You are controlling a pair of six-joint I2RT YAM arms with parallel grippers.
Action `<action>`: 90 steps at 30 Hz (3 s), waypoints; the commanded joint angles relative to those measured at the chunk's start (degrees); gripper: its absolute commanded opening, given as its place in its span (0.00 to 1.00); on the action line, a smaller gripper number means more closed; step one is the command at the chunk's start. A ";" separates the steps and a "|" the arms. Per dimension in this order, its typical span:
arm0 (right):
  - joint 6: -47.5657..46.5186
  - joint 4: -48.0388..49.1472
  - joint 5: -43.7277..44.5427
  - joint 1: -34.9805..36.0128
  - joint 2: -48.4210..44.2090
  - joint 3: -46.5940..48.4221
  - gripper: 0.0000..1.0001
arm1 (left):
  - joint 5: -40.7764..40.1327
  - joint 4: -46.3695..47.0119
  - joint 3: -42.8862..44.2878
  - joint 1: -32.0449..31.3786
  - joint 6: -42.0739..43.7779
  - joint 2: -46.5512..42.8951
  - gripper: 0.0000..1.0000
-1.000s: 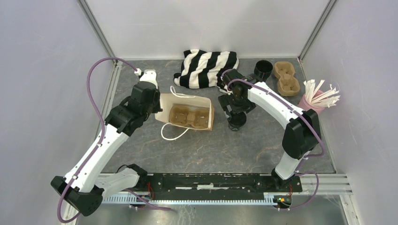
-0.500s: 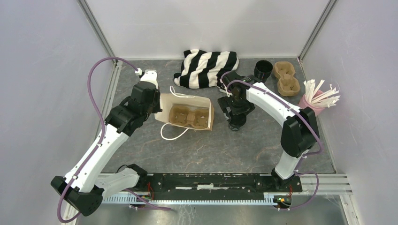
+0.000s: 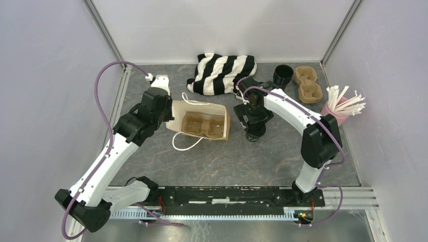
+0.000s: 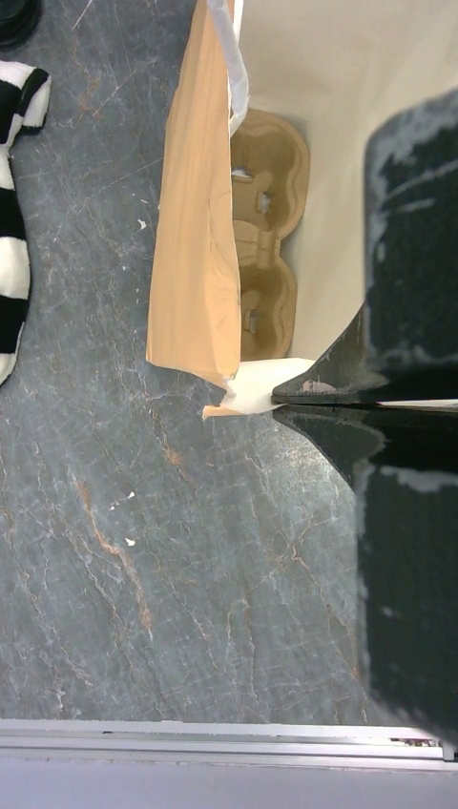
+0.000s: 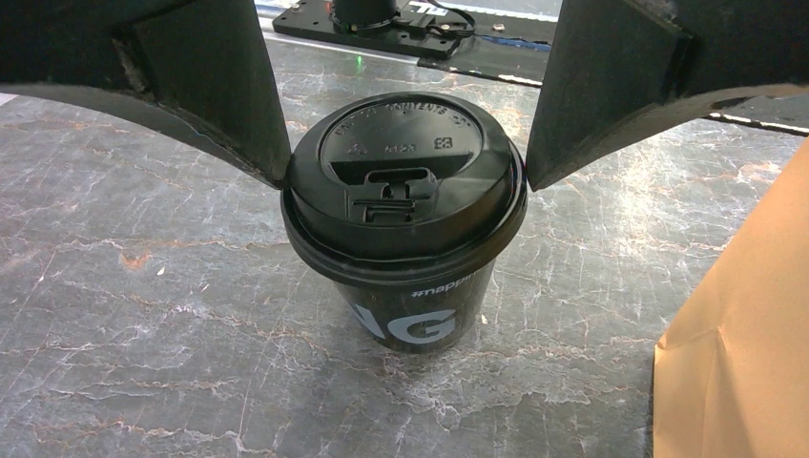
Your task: Pack the takeout coffee
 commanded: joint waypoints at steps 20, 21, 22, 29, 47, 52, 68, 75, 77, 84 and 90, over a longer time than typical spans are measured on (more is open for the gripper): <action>-0.57 -1.02 -0.88 -0.24 -1.77 1.71 0.98 | -0.34 0.39 0.77 0.39 2.54 0.92 0.02; -0.67 -1.03 -0.99 -0.28 -1.59 1.52 0.98 | -0.29 0.43 0.69 0.40 2.54 0.88 0.02; -0.68 -0.92 -1.15 -0.25 -1.35 1.36 0.98 | -0.26 0.38 0.68 0.37 2.60 0.87 0.02; -0.73 0.03 -2.60 -0.39 -1.03 -0.12 0.98 | -0.48 0.17 0.82 0.39 2.71 0.54 0.02; -0.81 -0.78 -2.20 -0.17 -2.15 1.97 0.98 | 0.00 0.25 0.90 0.40 2.54 0.91 0.02; -0.54 -1.53 -2.58 0.50 -2.34 3.31 0.98 | 0.15 0.26 0.95 0.40 2.48 1.05 0.02; -1.15 -4.54 7.79 3.81 -0.46 3.34 0.98 | 0.46 0.36 0.76 0.42 2.43 0.69 0.02; -2.00 -4.96 14.37 4.98 -1.47 2.19 0.98 | 0.61 0.50 0.68 0.35 2.28 0.47 0.02; -1.88 -4.50 12.00 4.82 -2.06 1.47 0.98 | 0.99 0.52 0.77 0.40 2.21 0.48 0.02; -2.29 -2.84 11.80 4.58 -4.02 0.53 0.98 | 2.99 -1.42 4.02 0.48 1.68 1.00 0.05; -3.44 2.16 11.98 4.77 -7.97 -4.14 0.98 | 2.27 -4.54 8.46 0.49 -0.26 4.09 0.10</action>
